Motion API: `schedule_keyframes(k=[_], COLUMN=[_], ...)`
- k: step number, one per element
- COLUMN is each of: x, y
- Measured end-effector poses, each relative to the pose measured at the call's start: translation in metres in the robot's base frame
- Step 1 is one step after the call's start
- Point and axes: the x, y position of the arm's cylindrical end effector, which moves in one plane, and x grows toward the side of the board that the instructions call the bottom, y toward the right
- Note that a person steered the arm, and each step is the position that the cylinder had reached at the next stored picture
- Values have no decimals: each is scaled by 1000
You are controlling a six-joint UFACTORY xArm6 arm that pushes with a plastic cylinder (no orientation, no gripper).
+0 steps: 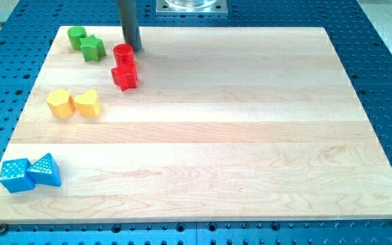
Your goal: Place the red blocks close to each other
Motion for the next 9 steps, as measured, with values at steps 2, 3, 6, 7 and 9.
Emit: schedule_keyframes(k=[2,3,6,7,9], x=[54,52,86,78,49], y=[-81,-89,-135,-127,-103])
